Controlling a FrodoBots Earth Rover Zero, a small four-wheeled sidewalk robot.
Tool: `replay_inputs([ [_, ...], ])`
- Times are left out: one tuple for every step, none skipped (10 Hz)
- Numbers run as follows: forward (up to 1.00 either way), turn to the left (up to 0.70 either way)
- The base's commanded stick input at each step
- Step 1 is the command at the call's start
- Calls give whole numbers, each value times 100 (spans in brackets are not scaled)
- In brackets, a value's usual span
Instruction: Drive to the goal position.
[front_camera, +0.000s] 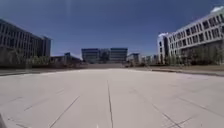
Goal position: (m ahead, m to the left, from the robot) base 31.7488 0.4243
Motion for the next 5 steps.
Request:
replay_inputs([
  [61,0],
  [61,0],
  [61,0],
  [61,0],
  [61,0],
])
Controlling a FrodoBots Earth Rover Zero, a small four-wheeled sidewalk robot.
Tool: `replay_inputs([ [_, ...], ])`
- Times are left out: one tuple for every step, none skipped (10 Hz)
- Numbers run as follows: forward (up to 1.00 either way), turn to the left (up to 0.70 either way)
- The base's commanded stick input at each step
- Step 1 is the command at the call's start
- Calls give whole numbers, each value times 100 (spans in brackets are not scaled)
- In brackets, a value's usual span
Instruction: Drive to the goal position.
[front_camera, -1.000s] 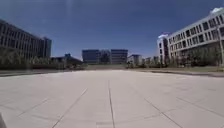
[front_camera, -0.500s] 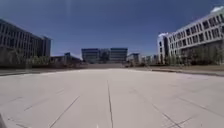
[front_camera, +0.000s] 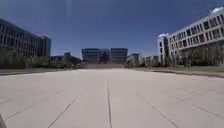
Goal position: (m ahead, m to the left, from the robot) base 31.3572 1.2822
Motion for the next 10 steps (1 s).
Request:
replay_inputs([
  [61,0],
  [61,0],
  [61,0],
  [61,0],
  [61,0],
  [61,0],
  [61,0],
  [61,0],
  [61,0],
  [61,0],
])
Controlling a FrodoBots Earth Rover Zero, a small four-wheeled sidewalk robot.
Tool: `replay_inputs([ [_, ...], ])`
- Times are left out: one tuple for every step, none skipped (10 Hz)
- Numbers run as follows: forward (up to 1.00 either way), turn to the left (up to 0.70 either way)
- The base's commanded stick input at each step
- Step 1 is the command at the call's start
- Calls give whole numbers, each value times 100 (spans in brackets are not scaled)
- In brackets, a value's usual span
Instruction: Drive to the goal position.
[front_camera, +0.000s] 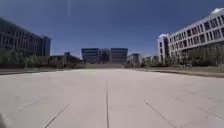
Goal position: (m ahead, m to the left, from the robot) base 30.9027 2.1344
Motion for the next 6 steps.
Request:
replay_inputs([
  [61,0],
  [61,0],
  [61,0],
  [61,0],
  [61,0],
  [61,0],
])
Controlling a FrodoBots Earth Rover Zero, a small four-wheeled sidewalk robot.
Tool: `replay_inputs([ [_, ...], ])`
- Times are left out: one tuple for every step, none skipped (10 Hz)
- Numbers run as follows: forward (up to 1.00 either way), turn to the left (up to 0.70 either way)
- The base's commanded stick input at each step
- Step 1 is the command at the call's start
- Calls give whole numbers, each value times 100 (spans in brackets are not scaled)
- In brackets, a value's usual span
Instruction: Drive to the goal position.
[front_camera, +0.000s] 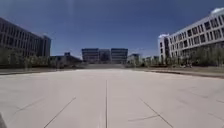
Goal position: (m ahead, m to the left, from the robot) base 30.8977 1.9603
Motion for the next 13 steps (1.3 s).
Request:
replay_inputs([
  [61,0],
  [60,0],
  [60,0],
  [60,0],
  [60,0],
  [60,0],
  [60,0],
  [59,0],
  [57,0],
  [55,0],
  [54,0],
  [54,0],
  [53,0],
])
